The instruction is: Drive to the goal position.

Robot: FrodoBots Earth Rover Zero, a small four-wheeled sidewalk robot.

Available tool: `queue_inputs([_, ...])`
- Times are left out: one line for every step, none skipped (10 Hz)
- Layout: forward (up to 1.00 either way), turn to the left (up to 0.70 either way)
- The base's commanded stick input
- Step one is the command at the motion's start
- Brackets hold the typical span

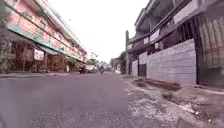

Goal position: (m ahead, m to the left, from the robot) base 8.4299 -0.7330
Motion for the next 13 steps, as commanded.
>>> queue_inputs([0.85, 0.00])
queue_inputs([0.85, 0.00])
queue_inputs([0.85, 0.00])
queue_inputs([0.85, 0.00])
queue_inputs([0.85, 0.00])
queue_inputs([0.85, 0.00])
queue_inputs([0.85, 0.00])
queue_inputs([0.85, 0.00])
queue_inputs([0.85, 0.00])
queue_inputs([0.85, 0.00])
queue_inputs([0.85, 0.00])
queue_inputs([0.85, 0.00])
queue_inputs([0.85, 0.00])
